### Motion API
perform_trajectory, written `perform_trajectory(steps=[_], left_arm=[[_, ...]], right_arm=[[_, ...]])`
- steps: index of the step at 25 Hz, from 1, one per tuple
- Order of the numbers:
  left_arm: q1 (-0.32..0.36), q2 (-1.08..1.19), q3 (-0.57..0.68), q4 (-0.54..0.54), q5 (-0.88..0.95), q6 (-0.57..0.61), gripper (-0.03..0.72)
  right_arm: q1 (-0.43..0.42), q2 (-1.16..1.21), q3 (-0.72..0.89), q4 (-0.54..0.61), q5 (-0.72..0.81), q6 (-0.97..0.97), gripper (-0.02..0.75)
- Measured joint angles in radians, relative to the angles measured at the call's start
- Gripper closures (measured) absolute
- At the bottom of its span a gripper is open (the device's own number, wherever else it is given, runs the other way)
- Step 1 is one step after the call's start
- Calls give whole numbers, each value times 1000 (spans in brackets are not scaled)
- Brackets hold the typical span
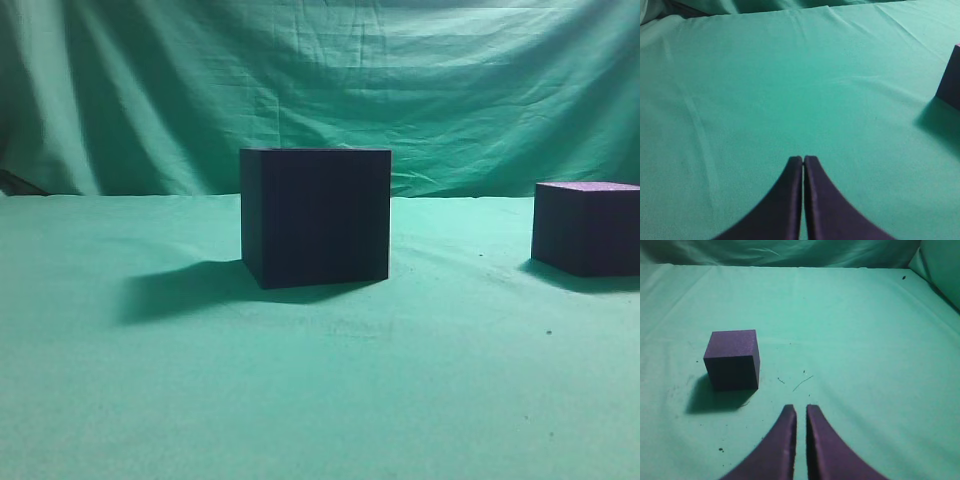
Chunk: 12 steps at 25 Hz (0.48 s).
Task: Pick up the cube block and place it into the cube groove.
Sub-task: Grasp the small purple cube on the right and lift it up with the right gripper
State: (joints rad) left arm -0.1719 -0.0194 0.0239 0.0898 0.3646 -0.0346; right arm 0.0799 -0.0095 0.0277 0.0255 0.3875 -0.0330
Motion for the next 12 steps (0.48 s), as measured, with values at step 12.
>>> perform_trajectory(steps=[12], left_arm=[[0,0,0,0,0,0,688]], right_arm=[[0,0,0,0,0,0,688]])
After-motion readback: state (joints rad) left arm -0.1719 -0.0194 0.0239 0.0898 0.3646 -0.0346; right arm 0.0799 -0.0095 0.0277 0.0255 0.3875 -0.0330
